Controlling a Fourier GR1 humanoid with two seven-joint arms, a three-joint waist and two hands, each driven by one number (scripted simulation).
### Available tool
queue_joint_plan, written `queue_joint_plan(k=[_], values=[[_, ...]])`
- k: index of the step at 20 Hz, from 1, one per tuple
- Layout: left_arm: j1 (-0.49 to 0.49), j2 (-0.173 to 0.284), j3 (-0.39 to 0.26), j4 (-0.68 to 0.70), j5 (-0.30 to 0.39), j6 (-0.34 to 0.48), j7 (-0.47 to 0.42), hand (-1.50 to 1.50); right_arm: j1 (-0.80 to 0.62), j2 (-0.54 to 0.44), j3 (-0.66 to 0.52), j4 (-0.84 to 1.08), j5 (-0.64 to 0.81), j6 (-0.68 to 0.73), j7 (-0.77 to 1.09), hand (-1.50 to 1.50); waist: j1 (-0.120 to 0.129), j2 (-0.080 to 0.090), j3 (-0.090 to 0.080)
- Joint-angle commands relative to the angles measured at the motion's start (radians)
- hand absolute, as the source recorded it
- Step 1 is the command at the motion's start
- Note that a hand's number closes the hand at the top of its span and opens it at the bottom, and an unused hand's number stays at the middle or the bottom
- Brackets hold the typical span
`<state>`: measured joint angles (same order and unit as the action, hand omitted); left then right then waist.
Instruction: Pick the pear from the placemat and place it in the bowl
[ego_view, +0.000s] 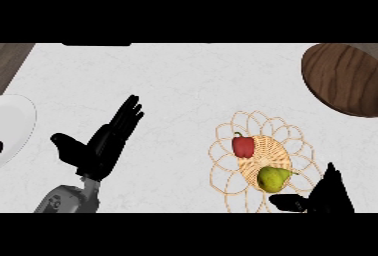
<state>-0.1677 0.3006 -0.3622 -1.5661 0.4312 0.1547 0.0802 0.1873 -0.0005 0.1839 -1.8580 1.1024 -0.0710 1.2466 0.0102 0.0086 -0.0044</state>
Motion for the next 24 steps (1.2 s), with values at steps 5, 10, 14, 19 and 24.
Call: queue_joint_plan(k=[5, 10, 14, 19, 24], values=[[-0.022, -0.025, 0.009, 0.037, 0.0, -0.011, -0.001, 0.0, -0.1, 0.0, 0.0, 0.079, -0.024, 0.094, 0.241, -1.5, -0.006, -0.003, 0.002], [-0.014, -0.011, 0.027, 0.063, -0.02, -0.029, -0.038, 0.0, -0.146, 0.0, -0.053, 0.103, -0.038, 0.135, 0.241, -1.5, -0.009, -0.004, 0.002], [-0.029, -0.054, 0.005, 0.078, -0.03, -0.001, -0.014, 0.0, -0.18, 0.0, -0.041, 0.174, -0.026, 0.095, 0.241, -1.5, -0.009, -0.002, 0.002], [0.003, -0.003, 0.047, 0.037, 0.005, -0.051, -0.005, 0.0, -0.167, 0.001, -0.061, 0.19, -0.028, 0.059, 0.241, -1.5, -0.004, -0.007, 0.003], [0.044, -0.014, 0.017, 0.011, -0.033, -0.044, -0.033, 0.0, -0.198, 0.001, -0.08, 0.231, -0.023, 0.068, 0.241, -1.5, 0.006, -0.008, 0.003]])
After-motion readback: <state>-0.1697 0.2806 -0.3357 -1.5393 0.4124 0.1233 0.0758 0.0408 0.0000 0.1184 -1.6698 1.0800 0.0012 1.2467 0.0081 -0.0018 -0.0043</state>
